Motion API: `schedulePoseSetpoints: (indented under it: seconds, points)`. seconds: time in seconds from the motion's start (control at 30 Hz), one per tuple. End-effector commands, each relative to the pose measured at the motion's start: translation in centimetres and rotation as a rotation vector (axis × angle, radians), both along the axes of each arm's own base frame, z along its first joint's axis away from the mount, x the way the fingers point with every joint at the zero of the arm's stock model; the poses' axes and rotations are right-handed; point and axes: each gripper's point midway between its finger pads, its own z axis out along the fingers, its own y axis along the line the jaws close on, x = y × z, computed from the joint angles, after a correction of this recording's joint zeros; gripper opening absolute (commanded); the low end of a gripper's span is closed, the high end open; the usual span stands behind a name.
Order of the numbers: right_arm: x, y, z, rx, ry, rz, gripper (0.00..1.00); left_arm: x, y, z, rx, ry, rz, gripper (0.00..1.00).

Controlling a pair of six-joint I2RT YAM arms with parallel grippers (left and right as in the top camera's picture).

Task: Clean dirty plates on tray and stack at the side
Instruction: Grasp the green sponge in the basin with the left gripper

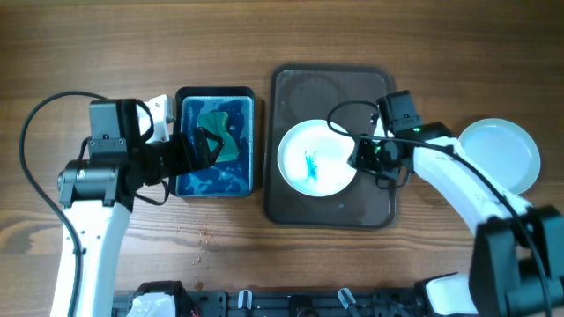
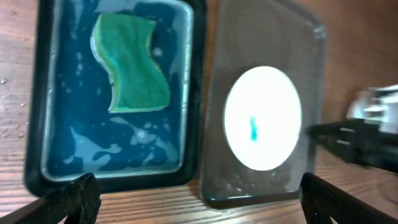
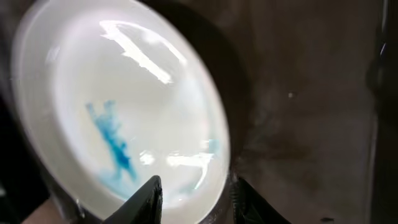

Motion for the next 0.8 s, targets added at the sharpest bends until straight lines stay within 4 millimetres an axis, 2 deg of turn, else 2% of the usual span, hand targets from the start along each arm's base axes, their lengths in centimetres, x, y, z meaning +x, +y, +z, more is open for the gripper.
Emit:
schedulePoseSetpoints:
  seconds: [0.0,0.13,0.27,0.3,0.43,0.57,0.6,0.63,0.67,0.77]
  points:
    - [1.9,0.6,7.3,-0.005,-0.282,0.193,0.38,0.6,0.8,-2.7,0.102,0.088,0.026,1.0]
    - [1.2,0.4,11.2,-0.008,-0.41,0.231,0.4,1.0,1.5,-6.2,0.203,0.227,0.156,0.93]
    - [0.8,0.3,12.6,-0.001,-0.452,0.226,0.41,2.2,0.9,-9.6,0.236,0.322,0.257,0.72]
    - [0.8,0.3,12.6,0.0,-0.449,0.223,0.41,2.5,0.8,-10.5,0.244,0.335,0.275,0.67]
    - [0.4,0.2,11.8,-0.004,-0.411,0.225,0.41,4.6,0.7,-13.9,0.268,0.354,0.308,0.59]
    - [0.0,0.1,11.0,-0.009,-0.372,0.226,0.41,5.6,0.3,-17.4,0.267,0.395,0.298,0.43]
    - [-0.2,0.1,10.8,-0.01,-0.36,0.228,0.41,5.5,0.3,-18.5,0.274,0.416,0.296,0.37]
    - [-0.3,0.0,10.7,-0.011,-0.353,0.227,0.41,5.2,0.3,-19.2,0.282,0.437,0.293,0.18]
    - [-0.4,0.0,10.6,-0.012,-0.347,0.227,0.41,5.1,0.4,-19.6,0.289,0.448,0.285,0.04]
    - [-0.7,-0.1,10.5,-0.013,-0.332,0.228,0.41,5.0,0.4,-19.1,0.292,0.449,0.28,0.04]
